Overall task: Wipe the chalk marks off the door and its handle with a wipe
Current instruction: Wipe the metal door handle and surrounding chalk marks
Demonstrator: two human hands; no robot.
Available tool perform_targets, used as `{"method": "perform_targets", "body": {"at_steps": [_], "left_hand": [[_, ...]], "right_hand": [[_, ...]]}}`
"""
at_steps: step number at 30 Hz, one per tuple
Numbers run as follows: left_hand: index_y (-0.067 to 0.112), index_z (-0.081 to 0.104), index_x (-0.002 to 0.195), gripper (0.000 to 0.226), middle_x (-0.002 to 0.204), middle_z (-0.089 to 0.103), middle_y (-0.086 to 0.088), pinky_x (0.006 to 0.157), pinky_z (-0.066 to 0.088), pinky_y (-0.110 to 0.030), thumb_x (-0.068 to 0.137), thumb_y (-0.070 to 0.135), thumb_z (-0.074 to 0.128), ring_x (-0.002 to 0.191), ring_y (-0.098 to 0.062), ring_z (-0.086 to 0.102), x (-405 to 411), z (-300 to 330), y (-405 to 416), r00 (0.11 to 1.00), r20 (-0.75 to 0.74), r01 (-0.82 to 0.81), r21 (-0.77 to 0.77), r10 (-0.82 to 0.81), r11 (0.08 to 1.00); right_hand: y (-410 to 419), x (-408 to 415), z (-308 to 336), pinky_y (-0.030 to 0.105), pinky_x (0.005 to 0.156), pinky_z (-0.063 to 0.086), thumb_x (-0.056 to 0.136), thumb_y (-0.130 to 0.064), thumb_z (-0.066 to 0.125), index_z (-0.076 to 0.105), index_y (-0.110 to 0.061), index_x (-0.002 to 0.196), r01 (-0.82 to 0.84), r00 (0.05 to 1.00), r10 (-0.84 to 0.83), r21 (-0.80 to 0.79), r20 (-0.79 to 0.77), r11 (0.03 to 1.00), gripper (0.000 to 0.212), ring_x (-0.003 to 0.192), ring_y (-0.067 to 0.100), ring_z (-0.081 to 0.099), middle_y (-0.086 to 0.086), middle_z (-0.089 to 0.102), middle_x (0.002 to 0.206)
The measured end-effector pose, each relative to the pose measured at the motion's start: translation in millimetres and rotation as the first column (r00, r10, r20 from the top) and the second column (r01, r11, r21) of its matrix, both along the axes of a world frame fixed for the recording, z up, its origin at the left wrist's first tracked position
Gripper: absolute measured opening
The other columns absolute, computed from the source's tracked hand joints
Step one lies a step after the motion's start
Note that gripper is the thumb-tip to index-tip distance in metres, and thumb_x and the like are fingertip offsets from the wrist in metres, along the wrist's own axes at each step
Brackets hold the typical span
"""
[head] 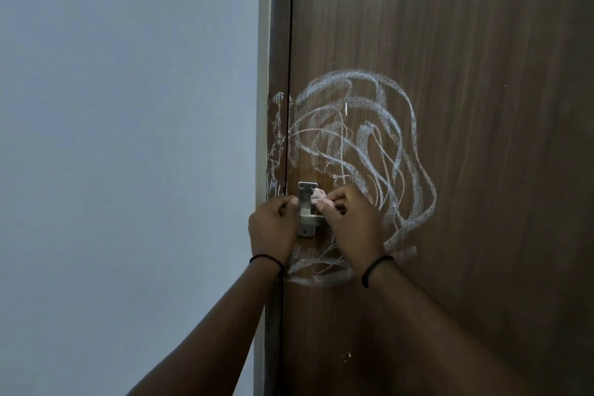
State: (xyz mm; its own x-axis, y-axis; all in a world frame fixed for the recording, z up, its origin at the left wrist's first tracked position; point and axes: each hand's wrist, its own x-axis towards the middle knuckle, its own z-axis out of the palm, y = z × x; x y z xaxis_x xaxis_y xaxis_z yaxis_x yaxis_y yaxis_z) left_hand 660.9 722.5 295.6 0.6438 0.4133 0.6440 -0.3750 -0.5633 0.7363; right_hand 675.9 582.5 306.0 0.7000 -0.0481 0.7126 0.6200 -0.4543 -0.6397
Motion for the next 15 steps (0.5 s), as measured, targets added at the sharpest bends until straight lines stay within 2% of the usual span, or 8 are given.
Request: {"method": "perform_targets", "body": {"at_steps": [2,4,6,9,10,11,13,15], "left_hand": [[0.02,0.075,0.109,0.021,0.102,0.075,0.003,0.077,0.047,-0.016,0.095,0.027,0.062,0.088,-0.009,0.066,-2,3,-1,0.997,0.068,0.032,0.025,-0.033,0.999],[0.02,0.073,0.114,0.023,0.109,0.073,0.003,0.08,0.043,-0.015,0.095,0.024,0.062,0.095,-0.009,0.064,1,4,0,0.994,0.09,0.049,0.103,-0.058,0.993],[0.017,0.074,0.111,0.021,0.107,0.072,-0.002,0.075,0.04,-0.016,0.096,0.02,0.059,0.093,-0.012,0.062,5,3,3,0.995,0.084,0.042,0.188,-0.059,0.981],[0.01,0.075,0.103,0.02,0.099,0.073,-0.01,0.075,0.047,-0.026,0.097,0.016,0.057,0.089,-0.022,0.065,13,-1,5,0.993,0.073,0.071,0.296,-0.097,0.953],[0.01,0.075,0.105,0.021,0.1,0.073,-0.011,0.079,0.048,-0.028,0.097,0.017,0.057,0.092,-0.024,0.065,15,-2,6,0.993,0.06,0.076,0.306,-0.098,0.949],[0.011,0.075,0.106,0.022,0.102,0.073,-0.011,0.08,0.047,-0.028,0.098,0.019,0.057,0.093,-0.025,0.066,17,-2,5,0.995,0.046,0.071,0.314,-0.089,0.947],[0.013,0.076,0.106,0.022,0.102,0.074,-0.009,0.076,0.044,-0.023,0.096,0.024,0.06,0.09,-0.021,0.066,21,-2,3,0.998,0.028,0.037,0.304,-0.048,0.952],[0.015,0.078,0.1,0.02,0.096,0.077,-0.005,0.07,0.044,-0.02,0.092,0.027,0.065,0.081,-0.016,0.067,22,-1,-3,1.0,0.02,0.004,0.234,-0.009,0.972]], "right_hand": [[10,5,6,0.02,0.061,0.048,0.086,-0.036,0.075,0.065,-0.029,0.083,0.05,0.998,-0.052,-0.047,-0.037,0.998,0.012,0.077,0.002,0.063,-0.014,0.066,0.08],[18,10,6,0.031,0.071,0.053,0.085,-0.04,0.075,0.072,-0.027,0.078,0.053,0.997,-0.06,-0.136,-0.053,0.989,0.015,0.079,0.009,0.064,-0.013,0.069,0.075],[23,16,3,0.041,0.084,0.051,0.089,-0.036,0.07,0.077,-0.026,0.078,0.087,0.995,-0.095,-0.273,-0.017,0.958,0.017,0.087,0.018,0.063,-0.009,0.071,0.075],[19,21,1,0.046,0.087,0.046,0.095,-0.031,0.056,0.072,-0.028,0.078,0.094,0.995,-0.098,-0.445,0.014,0.891,0.024,0.086,0.023,0.055,-0.004,0.063,0.075],[14,23,-1,0.045,0.085,0.047,0.096,-0.03,0.052,0.071,-0.03,0.083,0.026,0.999,-0.039,-0.475,-0.019,0.88,0.024,0.079,0.022,0.054,-0.005,0.06,0.073],[8,24,-3,0.041,0.081,0.047,0.098,-0.028,0.049,0.071,-0.032,0.098,-0.049,0.998,0.019,-0.499,-0.065,0.865,0.022,0.074,0.019,0.053,-0.006,0.061,0.075],[-6,24,-6,0.032,0.071,0.046,0.096,-0.02,0.049,0.054,-0.033,0.133,-0.134,0.988,0.074,-0.522,-0.134,0.842,0.04,0.072,0.013,0.055,-0.002,0.067,0.095],[-15,25,-5,0.03,0.071,0.048,0.093,-0.011,0.051,0.044,-0.024,0.136,-0.141,0.986,0.075,-0.509,-0.147,0.849,0.045,0.087,0.016,0.062,0.005,0.066,0.113]]}}
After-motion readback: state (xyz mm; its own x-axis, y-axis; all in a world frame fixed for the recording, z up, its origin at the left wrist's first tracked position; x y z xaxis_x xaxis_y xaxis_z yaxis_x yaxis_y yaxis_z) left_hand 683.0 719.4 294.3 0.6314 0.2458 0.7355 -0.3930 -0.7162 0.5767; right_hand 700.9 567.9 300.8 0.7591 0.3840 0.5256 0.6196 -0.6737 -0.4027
